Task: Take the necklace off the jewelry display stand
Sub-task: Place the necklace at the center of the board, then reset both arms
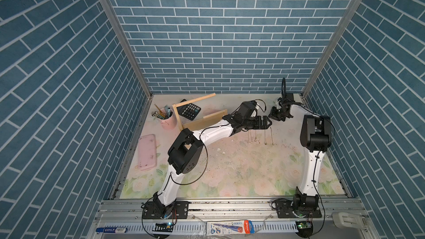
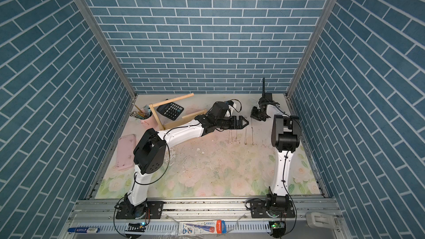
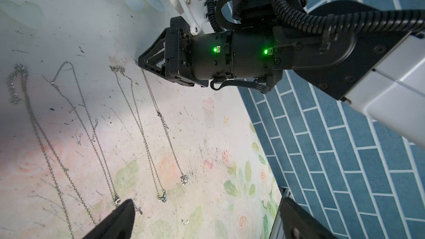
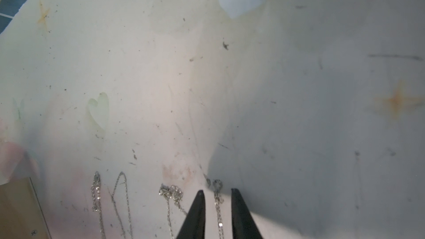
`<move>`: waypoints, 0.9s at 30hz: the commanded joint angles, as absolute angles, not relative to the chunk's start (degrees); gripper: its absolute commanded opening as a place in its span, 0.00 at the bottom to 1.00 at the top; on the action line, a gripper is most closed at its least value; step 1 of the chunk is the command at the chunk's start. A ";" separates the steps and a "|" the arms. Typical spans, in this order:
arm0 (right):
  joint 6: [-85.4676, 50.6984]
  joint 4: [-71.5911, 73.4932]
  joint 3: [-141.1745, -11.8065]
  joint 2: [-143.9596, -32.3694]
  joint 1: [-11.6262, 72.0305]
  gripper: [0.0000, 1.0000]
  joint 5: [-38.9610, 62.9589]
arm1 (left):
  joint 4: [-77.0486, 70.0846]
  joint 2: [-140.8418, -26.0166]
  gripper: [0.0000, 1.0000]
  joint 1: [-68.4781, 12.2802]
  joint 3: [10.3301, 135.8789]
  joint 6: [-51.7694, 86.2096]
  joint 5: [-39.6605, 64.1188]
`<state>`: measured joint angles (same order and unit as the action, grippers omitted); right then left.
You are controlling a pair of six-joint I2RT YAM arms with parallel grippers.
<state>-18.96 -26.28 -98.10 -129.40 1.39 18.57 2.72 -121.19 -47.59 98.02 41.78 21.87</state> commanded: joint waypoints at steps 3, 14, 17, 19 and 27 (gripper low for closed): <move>-17.23 -30.61 -100.33 -130.82 2.31 0.29 14.58 | 0.53 -121.55 0.99 -47.20 97.17 42.67 22.58; -17.23 -31.91 -102.04 -130.24 3.36 0.38 13.26 | 0.74 -119.84 0.99 -47.11 95.65 41.66 22.15; -17.31 -32.08 -101.68 -128.33 3.36 0.48 13.29 | 1.79 -118.96 0.99 -46.85 95.58 40.14 21.60; -17.31 -31.70 -100.65 -126.32 3.49 0.54 12.82 | 2.65 -117.92 0.99 -46.52 95.37 38.76 21.03; -17.48 -29.29 -94.26 -115.79 3.43 0.69 10.54 | 9.80 -111.19 0.99 -44.57 95.76 29.44 16.69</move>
